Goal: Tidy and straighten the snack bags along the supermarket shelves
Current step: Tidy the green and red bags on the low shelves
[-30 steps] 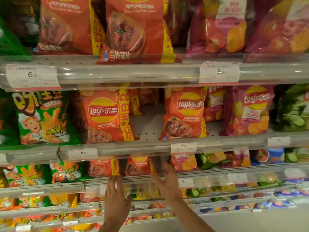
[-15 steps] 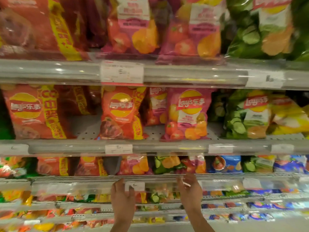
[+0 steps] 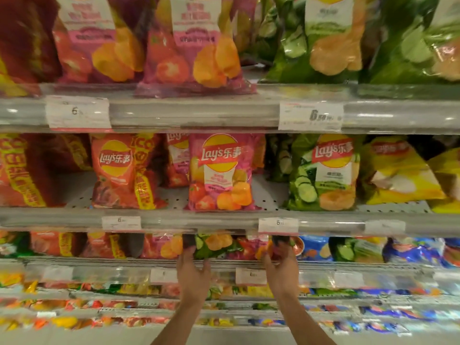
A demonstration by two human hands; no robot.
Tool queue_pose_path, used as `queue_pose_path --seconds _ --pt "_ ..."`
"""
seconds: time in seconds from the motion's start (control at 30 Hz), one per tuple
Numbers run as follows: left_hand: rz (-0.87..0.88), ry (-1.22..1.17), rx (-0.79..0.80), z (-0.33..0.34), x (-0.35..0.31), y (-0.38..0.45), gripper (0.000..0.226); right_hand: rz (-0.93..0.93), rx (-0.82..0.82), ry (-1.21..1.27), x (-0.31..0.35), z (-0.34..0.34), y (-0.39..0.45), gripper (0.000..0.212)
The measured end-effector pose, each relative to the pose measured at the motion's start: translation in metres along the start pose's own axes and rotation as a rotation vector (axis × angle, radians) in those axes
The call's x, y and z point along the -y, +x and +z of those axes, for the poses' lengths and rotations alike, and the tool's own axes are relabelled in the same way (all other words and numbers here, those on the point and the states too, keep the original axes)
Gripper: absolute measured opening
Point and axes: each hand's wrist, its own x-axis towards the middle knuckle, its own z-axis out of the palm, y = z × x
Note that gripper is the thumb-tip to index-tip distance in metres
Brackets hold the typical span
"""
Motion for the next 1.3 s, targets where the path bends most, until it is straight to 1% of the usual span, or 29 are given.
queue_pose_path --seconds 0.1,0.13,0.2,0.27,0.33,0.4,0.43,0.5,0.53,0.57,0.6,0.63,0.7,0.8,0.97,1.13,1.2,1.3 --pt "-0.038 0.007 0.047 0.007 -0.010 0.013 0.050 -0.015 0.058 -0.090 0.001 0.006 0.014 0.043" --pt "-0.033 0.031 0.058 0.009 -0.011 0.019 0.052 -0.009 0.084 -0.118 0.001 0.010 0.018 0.049" --pt "-0.026 0.049 0.082 0.016 -0.012 0.030 0.059 0.001 0.132 -0.146 0.002 0.016 0.026 0.068" --pt "-0.065 -0.037 0.133 0.021 -0.013 0.042 0.075 -0.006 0.172 -0.164 0.002 0.024 0.035 0.084" --pt "-0.063 -0.139 0.181 0.023 -0.013 0.051 0.084 0.012 0.225 -0.174 0.003 0.029 0.045 0.088" --pt "-0.047 -0.178 0.245 0.025 -0.009 0.061 0.077 0.047 0.266 -0.179 0.005 0.033 0.051 0.084" --pt "-0.076 -0.204 0.291 0.026 -0.007 0.067 0.072 0.057 0.277 -0.187 0.007 0.034 0.054 0.081" --pt "-0.201 -0.265 0.377 0.027 -0.005 0.084 0.057 0.082 0.283 -0.221 0.010 0.037 0.057 0.080" --pt "-0.254 -0.237 0.411 0.026 -0.004 0.091 0.044 0.096 0.274 -0.260 0.012 0.038 0.058 0.082" --pt "-0.296 -0.166 0.444 0.024 -0.002 0.096 0.036 0.112 0.259 -0.302 0.014 0.038 0.058 0.085" --pt "-0.312 -0.115 0.463 0.024 0.003 0.099 0.035 0.132 0.240 -0.334 0.015 0.039 0.058 0.088" --pt "-0.302 -0.106 0.459 0.025 0.007 0.101 0.035 0.148 0.220 -0.356 0.015 0.040 0.058 0.089" --pt "-0.256 -0.179 0.446 0.025 0.012 0.101 0.037 0.148 0.189 -0.377 0.016 0.040 0.054 0.084" --pt "-0.234 -0.230 0.423 0.025 0.016 0.099 0.060 0.113 0.154 -0.366 0.017 0.041 0.048 0.074" --pt "-0.141 -0.172 0.340 0.020 0.017 0.093 0.073 0.067 0.120 -0.295 0.022 0.039 0.038 0.074" --pt "-0.135 -0.221 0.304 0.006 0.013 0.092 0.086 0.028 0.075 -0.194 0.026 0.037 0.031 0.072" --pt "-0.134 -0.270 0.286 0.000 0.014 0.093 0.086 0.018 0.080 -0.178 0.028 0.036 0.030 0.070" --pt "-0.117 -0.331 0.285 -0.003 0.016 0.092 0.081 0.001 0.074 -0.197 0.031 0.032 0.031 0.067"
